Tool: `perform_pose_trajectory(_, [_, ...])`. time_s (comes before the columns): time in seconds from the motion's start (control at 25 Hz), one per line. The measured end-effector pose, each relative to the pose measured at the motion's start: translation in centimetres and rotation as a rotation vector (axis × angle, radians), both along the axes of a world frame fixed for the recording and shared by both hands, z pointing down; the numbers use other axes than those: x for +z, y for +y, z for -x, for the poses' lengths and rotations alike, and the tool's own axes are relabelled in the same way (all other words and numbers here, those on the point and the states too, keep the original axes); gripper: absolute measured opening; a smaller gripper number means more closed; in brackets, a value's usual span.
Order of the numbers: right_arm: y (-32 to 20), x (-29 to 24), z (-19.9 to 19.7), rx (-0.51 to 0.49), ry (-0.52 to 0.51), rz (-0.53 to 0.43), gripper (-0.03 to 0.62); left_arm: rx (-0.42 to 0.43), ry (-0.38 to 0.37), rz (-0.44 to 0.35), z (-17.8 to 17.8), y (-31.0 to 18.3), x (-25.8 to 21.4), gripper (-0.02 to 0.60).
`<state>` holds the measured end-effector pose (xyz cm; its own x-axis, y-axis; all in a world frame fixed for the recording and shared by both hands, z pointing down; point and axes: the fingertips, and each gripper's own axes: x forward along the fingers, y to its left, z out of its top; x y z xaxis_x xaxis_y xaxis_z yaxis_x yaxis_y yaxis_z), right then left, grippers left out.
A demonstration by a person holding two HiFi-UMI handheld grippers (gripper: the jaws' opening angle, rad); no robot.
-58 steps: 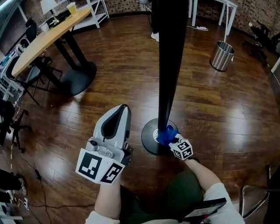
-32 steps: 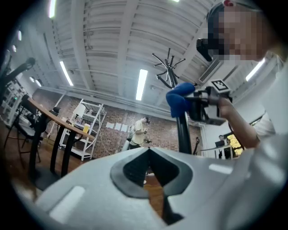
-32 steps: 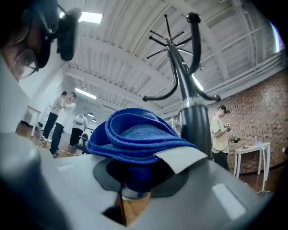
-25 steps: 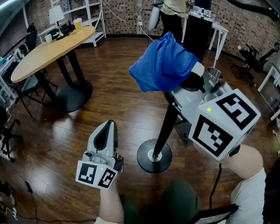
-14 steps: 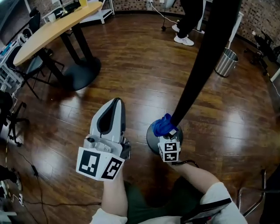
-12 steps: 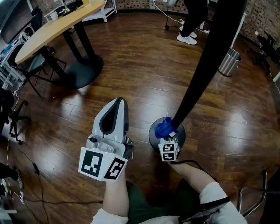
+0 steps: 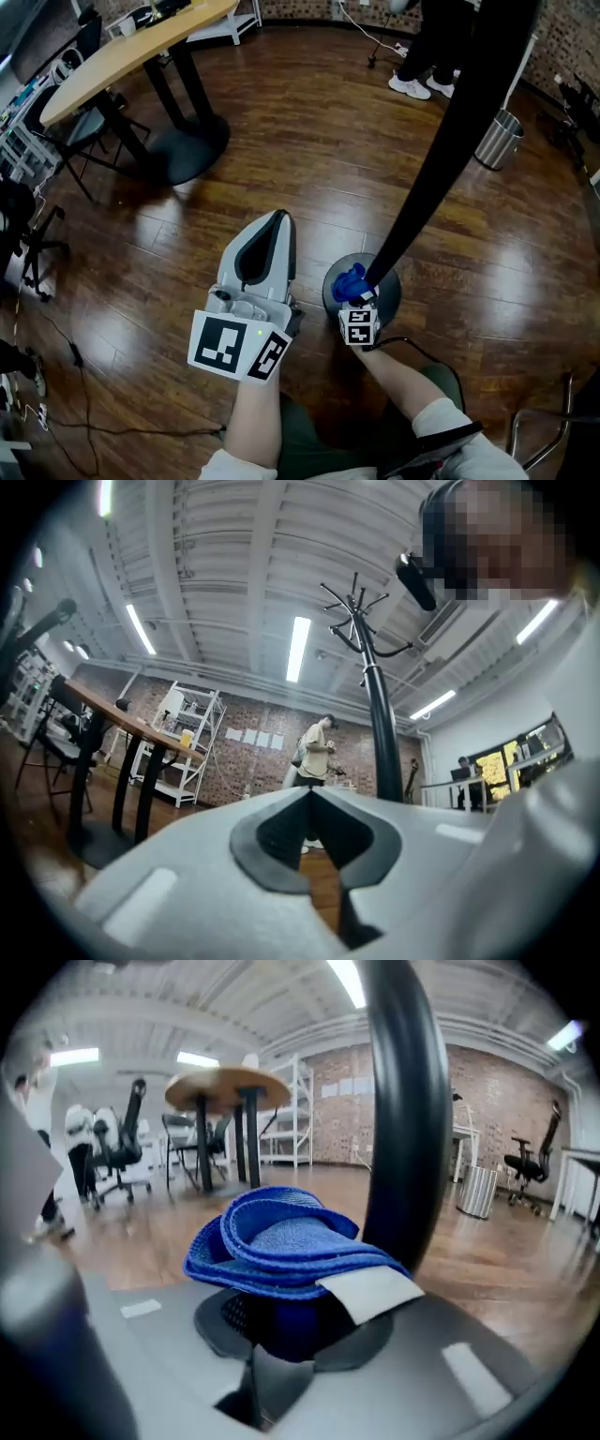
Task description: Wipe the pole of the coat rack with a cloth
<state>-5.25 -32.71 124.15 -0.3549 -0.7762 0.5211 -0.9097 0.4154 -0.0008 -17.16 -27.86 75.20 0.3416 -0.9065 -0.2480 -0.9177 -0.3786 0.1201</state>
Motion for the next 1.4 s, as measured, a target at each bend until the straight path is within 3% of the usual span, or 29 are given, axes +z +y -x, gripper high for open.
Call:
perform_pose_trajectory(0.12, [-0.9, -16.5, 1.2, -0.032, -0.224, -0.165, 0.098, -0.037, -0.007, 0.03, 0.3, -0.9, 0.1, 0.0])
perform_pose_trajectory(0.24, [3.0, -36.4, -0.2, -0.175, -0.417, -0.39, 0.098, -0.032, -0.074, 0.072, -1.1, -0.9, 0.1, 0.0])
perform_pose_trajectory(0.36, [7.6, -49.8, -2.0, -0.349, -0.47, -0.526, 0.098, -0.036, -0.176, 0.042, -2.6, -0.8, -2.6, 0.0])
perform_pose_trajectory(0.48, [10.2, -56.8, -3.8, -0.416, -0.424, -0.578, 0.098, 0.054, -0.161, 0.053, -5.1, -0.2, -7.2, 0.0])
perform_pose_trajectory(0.64, [10.6, -64.9, -5.7, -0.39, -0.462, -0.578, 0.098, 0.108, -0.22, 0.097, -6.9, 0.1, -15.6, 0.0])
perform_pose_trajectory(0.8, [11.3, -71.6, -6.8, -0.395, -0.518, -0.469, 0.098, 0.107, -0.077, 0.142, -6.3, 1.5, -25.8, 0.0])
perform_pose_trajectory(1.08, [17.5, -89.1, -8.5, -0.365, -0.639, -0.286, 0.098, 0.182, -0.143, 0.244, -8.9, 8.4, -41.4, 0.0])
perform_pose_trajectory(1.24, [21.3, -99.0, -9.7, -0.345, -0.604, -0.337, 0.098, 0.243, -0.129, 0.202, -9.3, 12.9, -52.3, 0.0])
perform_pose_trajectory(1.4, [23.7, -103.0, -11.1, -0.351, -0.562, -0.377, 0.098, 0.24, -0.179, 0.137, -9.1, 15.3, -56.2, 0.0])
